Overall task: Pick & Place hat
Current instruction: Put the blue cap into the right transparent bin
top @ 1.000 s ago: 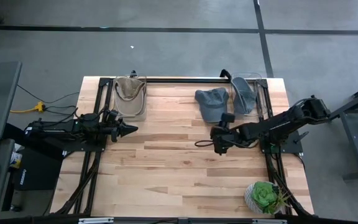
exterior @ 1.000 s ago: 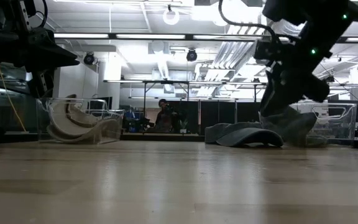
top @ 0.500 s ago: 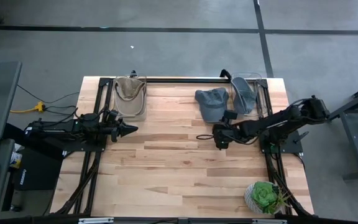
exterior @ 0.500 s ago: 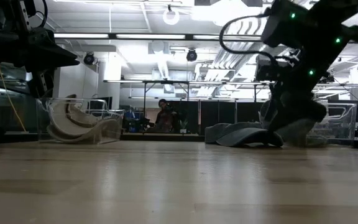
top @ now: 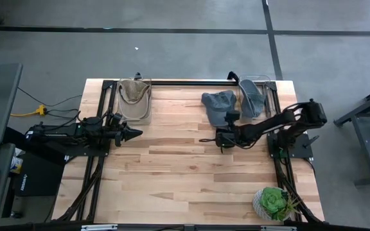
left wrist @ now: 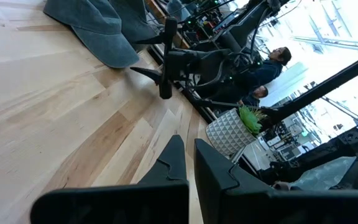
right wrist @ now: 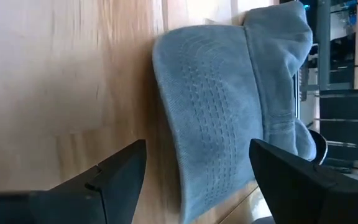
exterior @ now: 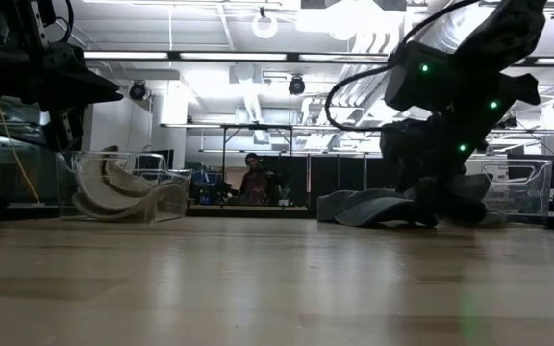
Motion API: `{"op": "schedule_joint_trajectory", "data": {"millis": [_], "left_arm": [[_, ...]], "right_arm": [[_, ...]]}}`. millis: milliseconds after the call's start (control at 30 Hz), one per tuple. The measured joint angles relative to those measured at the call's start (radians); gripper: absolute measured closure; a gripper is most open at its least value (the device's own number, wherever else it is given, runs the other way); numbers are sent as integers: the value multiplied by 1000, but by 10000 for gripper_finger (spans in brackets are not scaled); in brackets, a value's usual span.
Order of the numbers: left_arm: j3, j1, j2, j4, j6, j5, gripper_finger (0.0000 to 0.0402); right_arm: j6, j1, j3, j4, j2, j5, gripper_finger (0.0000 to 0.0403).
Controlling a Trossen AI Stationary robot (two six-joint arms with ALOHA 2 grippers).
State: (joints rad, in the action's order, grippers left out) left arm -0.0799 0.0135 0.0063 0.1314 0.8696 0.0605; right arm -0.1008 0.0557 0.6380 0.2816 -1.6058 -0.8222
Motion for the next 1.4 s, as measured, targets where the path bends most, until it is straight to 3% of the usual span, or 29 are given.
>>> {"op": "schedule_joint_trajectory", "data": {"millis": [367,633,833,1133,1400], "left_arm": [[0,0,0,0,0,0,401],[0,0,0,0,0,0,401],[0,0,0,0,0,0,401],[0,0,0,0,0,0,401],[0,0,0,0,0,0,401]], "right_arm": [[-20,-31,0,-15,-18,-132,123],[45,-76,0,-17,-19,-137,130],[67,-69,0,-17,-19,-133,201],[65,-38,18,-16,-18,-133,380],[156,-34,108,62,5,-98,396]]}}
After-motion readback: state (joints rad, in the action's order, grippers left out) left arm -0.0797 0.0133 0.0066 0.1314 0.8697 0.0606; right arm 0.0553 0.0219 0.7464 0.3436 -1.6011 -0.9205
